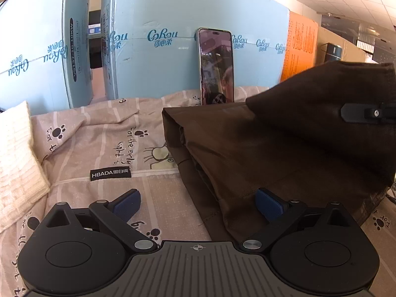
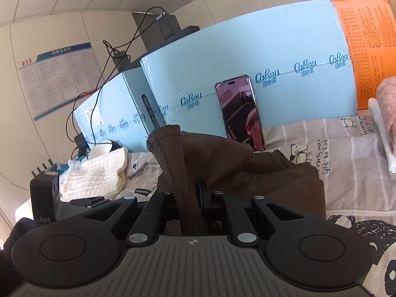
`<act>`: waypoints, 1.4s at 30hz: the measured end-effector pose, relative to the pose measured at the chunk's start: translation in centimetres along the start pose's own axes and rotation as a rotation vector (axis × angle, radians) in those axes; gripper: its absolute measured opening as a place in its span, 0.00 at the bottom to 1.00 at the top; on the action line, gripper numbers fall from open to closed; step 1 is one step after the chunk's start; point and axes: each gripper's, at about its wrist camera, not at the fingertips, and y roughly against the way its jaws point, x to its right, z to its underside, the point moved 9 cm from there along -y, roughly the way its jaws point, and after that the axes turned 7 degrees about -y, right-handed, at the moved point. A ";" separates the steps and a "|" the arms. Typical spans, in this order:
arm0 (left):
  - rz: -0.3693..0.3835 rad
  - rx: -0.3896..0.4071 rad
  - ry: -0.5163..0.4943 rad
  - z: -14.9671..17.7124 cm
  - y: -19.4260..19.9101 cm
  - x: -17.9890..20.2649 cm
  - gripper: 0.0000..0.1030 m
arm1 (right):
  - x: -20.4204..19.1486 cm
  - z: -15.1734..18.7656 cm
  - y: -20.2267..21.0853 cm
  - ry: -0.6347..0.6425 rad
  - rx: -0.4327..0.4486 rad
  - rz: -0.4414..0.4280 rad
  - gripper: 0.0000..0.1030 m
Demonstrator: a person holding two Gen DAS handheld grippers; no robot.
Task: Fold clothes
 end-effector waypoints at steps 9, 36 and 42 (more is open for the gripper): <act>-0.027 0.152 0.104 -1.6 1.8 -1.8 0.98 | -0.8 3.6 -1.0 -0.038 -0.163 -0.131 0.69; 0.168 -0.019 0.196 -3.6 -3.5 5.9 0.89 | 1.4 3.6 1.7 -0.186 -0.221 -0.279 0.90; 0.185 0.016 0.172 -3.9 -3.3 6.3 0.57 | 1.5 3.7 1.6 -0.190 -0.222 -0.281 0.91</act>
